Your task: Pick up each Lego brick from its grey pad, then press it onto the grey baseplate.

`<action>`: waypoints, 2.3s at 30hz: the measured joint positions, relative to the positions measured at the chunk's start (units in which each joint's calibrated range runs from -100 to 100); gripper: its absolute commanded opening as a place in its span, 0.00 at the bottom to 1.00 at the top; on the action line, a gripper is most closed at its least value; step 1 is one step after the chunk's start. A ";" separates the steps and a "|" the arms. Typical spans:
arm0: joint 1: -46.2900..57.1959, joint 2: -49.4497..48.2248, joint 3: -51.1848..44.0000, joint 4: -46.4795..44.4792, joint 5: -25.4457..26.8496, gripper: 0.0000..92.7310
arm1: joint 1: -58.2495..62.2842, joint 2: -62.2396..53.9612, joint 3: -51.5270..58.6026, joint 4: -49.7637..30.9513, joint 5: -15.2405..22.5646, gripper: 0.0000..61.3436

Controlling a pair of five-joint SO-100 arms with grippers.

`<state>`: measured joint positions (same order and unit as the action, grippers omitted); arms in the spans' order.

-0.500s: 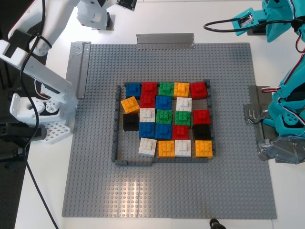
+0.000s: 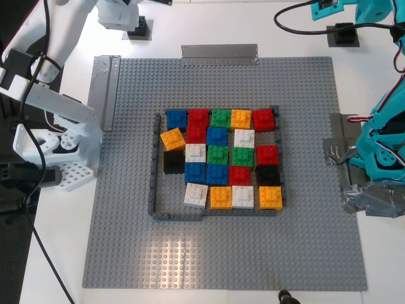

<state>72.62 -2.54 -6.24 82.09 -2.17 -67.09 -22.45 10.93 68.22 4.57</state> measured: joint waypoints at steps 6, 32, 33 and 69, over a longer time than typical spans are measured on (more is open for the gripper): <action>-0.07 0.00 -6.15 0.00 -0.26 0.00 | -0.18 3.28 -3.38 0.97 -0.44 0.00; 2.29 6.26 -13.27 -9.04 -0.21 0.13 | -12.00 37.56 -42.36 12.15 3.27 0.00; 2.29 7.35 -13.27 -9.13 -0.21 0.14 | -12.00 38.69 -43.23 12.23 3.42 0.00; 0.44 19.44 -14.93 -4.70 2.09 0.21 | -11.45 55.27 -54.45 8.13 1.66 0.35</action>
<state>73.07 16.91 -21.17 77.39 -0.08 -78.55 32.82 -43.52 76.35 6.23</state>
